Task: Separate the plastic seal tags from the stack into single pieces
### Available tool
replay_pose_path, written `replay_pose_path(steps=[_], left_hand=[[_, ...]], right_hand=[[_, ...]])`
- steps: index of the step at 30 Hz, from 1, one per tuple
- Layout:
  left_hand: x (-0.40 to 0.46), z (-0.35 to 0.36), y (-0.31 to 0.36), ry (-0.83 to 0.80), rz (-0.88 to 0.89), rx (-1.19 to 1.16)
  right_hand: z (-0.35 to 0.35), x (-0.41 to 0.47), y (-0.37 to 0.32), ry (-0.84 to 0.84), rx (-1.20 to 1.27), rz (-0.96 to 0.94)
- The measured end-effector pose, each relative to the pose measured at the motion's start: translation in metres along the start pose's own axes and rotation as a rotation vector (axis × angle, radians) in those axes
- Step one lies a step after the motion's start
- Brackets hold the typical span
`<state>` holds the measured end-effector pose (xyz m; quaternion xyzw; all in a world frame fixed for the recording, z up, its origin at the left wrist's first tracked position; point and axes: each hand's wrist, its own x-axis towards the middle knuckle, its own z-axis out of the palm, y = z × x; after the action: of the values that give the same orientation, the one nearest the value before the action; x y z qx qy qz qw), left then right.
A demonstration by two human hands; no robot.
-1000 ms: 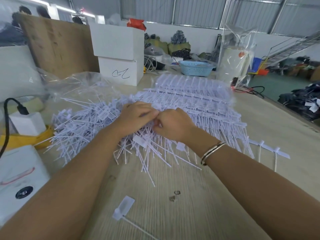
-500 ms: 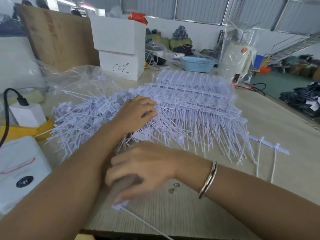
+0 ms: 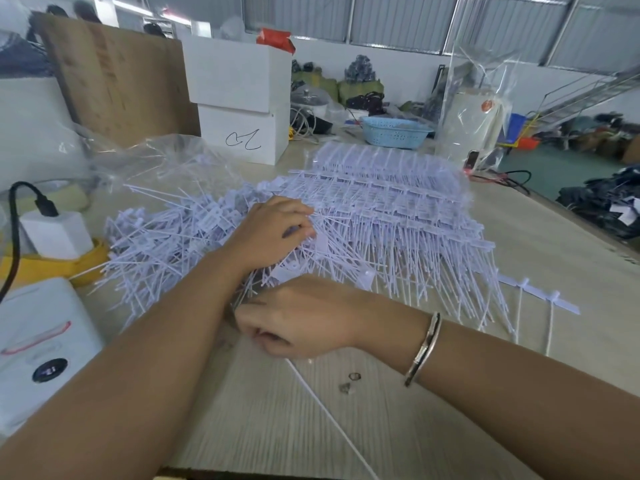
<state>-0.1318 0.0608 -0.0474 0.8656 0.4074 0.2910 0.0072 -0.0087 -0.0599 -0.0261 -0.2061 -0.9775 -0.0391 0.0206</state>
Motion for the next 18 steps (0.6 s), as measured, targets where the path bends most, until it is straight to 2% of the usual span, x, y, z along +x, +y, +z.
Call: replay_pose_path(steps=[3, 5, 7, 8, 11, 14, 16, 18], left_hand=[[-0.001, 0.000, 0.001, 0.014, -0.011, -0.020], [-0.003, 0.001, -0.003, 0.029, -0.012, -0.080], [-0.002, 0.002, -0.002, 0.054, -0.044, -0.278], [0.000, 0.004, 0.001, 0.129, -0.108, -0.414], [0.010, -0.008, 0.008, 0.400, -0.504, -0.828], [0.006, -0.019, 0.005, 0.498, -0.439, -0.998], [0.003, -0.019, 0.006, 0.514, -0.383, -0.973], [0.002, -0.016, 0.010, 0.465, -0.319, -0.704]], right_hand=[[-0.002, 0.001, -0.003, -0.051, 0.070, 0.143], [-0.014, 0.002, -0.002, -0.031, 0.283, 0.229], [-0.033, 0.003, 0.005, 0.093, 0.447, 0.315], [-0.043, 0.003, 0.013, 0.192, 0.505, 0.365], [-0.065, 0.006, 0.047, 0.468, 0.712, 0.499], [-0.067, 0.014, 0.088, 0.495, 0.636, 0.666], [-0.060, 0.020, 0.110, 0.426, 0.567, 0.757], [-0.052, 0.022, 0.124, 0.417, 0.632, 0.801]])
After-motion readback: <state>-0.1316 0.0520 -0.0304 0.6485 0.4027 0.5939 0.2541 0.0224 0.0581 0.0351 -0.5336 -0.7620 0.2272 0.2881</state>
